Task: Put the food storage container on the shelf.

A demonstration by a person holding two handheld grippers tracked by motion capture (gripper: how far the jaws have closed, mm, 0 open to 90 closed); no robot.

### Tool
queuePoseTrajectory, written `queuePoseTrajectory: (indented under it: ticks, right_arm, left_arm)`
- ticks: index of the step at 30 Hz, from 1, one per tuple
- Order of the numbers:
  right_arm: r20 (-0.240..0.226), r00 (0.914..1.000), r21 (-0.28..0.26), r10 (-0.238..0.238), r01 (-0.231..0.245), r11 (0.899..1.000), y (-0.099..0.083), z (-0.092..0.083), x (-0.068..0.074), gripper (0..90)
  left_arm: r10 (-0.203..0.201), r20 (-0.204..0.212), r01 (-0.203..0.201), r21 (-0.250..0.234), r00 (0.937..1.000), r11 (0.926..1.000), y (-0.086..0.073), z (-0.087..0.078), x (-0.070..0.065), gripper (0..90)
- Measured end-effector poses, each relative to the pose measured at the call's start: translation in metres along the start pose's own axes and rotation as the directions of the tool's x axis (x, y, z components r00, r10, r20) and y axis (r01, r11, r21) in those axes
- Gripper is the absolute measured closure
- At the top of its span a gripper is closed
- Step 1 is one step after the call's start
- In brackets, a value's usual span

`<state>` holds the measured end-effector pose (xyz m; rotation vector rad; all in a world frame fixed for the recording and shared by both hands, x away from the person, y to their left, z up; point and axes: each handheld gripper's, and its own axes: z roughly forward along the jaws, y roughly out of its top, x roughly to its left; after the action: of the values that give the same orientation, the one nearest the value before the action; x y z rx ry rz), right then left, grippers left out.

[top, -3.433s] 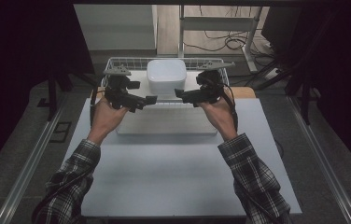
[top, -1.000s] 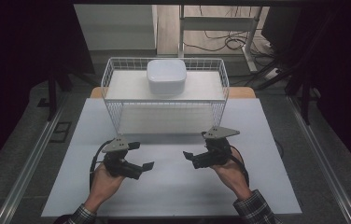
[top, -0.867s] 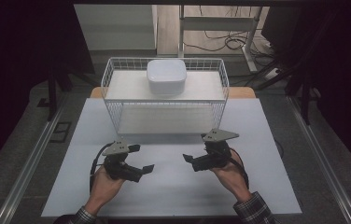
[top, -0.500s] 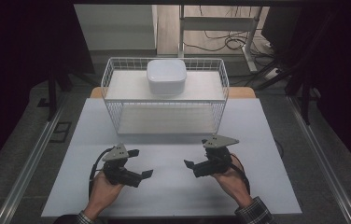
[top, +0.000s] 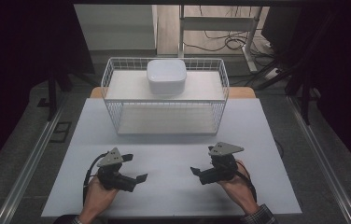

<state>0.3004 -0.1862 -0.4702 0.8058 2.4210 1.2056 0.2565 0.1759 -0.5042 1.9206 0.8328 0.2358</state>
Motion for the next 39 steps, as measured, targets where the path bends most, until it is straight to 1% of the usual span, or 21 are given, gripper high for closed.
queuePoseTrajectory:
  ticks: [1, 5, 13, 19, 21, 25, 27, 28, 29, 30, 31, 33, 39]
  right_arm:
    - [0.003, 1.0000, 0.000, 0.005, -0.005, 1.000, -0.002, -0.002, 0.000, 0.0]
    - [0.015, 0.9998, -0.001, 0.014, -0.014, 1.000, -0.007, -0.009, -0.002, 0.0]
    - [0.039, 0.9985, -0.005, 0.037, -0.037, 0.999, -0.019, -0.022, -0.007, 0.0]
    - [0.063, 0.9968, 0.003, 0.048, -0.049, 0.999, -0.028, -0.030, -0.011, 0.0]
    - [0.076, 0.9952, 0.007, 0.061, -0.062, 0.998, -0.033, -0.035, -0.014, 0.0]
    - [0.094, 0.9930, 0.005, 0.072, -0.073, 0.997, -0.039, -0.040, -0.016, 0.0]
    - [0.112, 0.9905, 0.007, 0.080, -0.081, 0.997, -0.044, -0.044, -0.018, 0.0]
    - [0.112, 0.9905, 0.007, 0.080, -0.081, 0.997, -0.044, -0.044, -0.018, 0.0]
    - [0.122, 0.9887, 0.009, 0.087, -0.089, 0.996, -0.048, -0.047, -0.020, 0.0]
    - [0.122, 0.9887, 0.009, 0.087, -0.089, 0.996, -0.048, -0.047, -0.020, 0.0]
    - [0.132, 0.9863, 0.012, 0.098, -0.101, 0.995, -0.052, -0.050, -0.021, 0.0]
    - [0.136, 0.9857, 0.013, 0.100, -0.103, 0.995, -0.053, -0.051, -0.022, 0.0]
    - [0.158, 0.9805, 0.027, 0.117, -0.123, 0.992, -0.063, -0.057, -0.024, 0.0]
  left_arm:
    - [-0.004, -0.011, 0.004, 0.001, 0.9999, 1.0000, -0.002, -0.004, 0.001, 2.9]
    - [-0.011, -0.021, 0.011, -0.001, 0.9997, 0.9999, -0.005, -0.009, 0.003, 2.8]
    - [-0.030, -0.055, 0.030, -0.008, 0.9980, 0.9995, -0.015, -0.026, 0.007, 2.8]
    - [-0.042, -0.078, 0.042, -0.005, 0.9961, 0.9991, -0.022, -0.033, 0.009, 2.8]
    - [-0.052, -0.089, 0.053, 0.003, 0.9947, 0.9986, -0.027, -0.036, 0.012, 2.8]
    - [-0.067, -0.096, 0.069, 0.012, 0.9932, 0.9976, -0.032, -0.038, 0.014, 2.8]
    - [-0.071, -0.107, 0.073, 0.018, 0.9917, 0.9972, -0.036, -0.041, 0.015, 2.8]
    - [-0.071, -0.107, 0.073, 0.018, 0.9917, 0.9972, -0.036, -0.041, 0.015, 2.8]
    - [-0.070, -0.119, 0.073, 0.021, 0.9904, 0.9971, -0.038, -0.044, 0.015, 2.8]
    - [-0.070, -0.119, 0.073, 0.021, 0.9904, 0.9971, -0.038, -0.044, 0.015, 2.8]
    - [-0.071, -0.126, 0.074, 0.022, 0.9895, 0.9970, -0.040, -0.045, 0.016, 2.8]
    - [-0.076, -0.133, 0.080, 0.022, 0.9882, 0.9966, -0.042, -0.048, 0.017, 2.8]
    - [-0.093, -0.160, 0.097, 0.019, 0.9827, 0.9951, -0.051, -0.058, 0.020, 2.8]
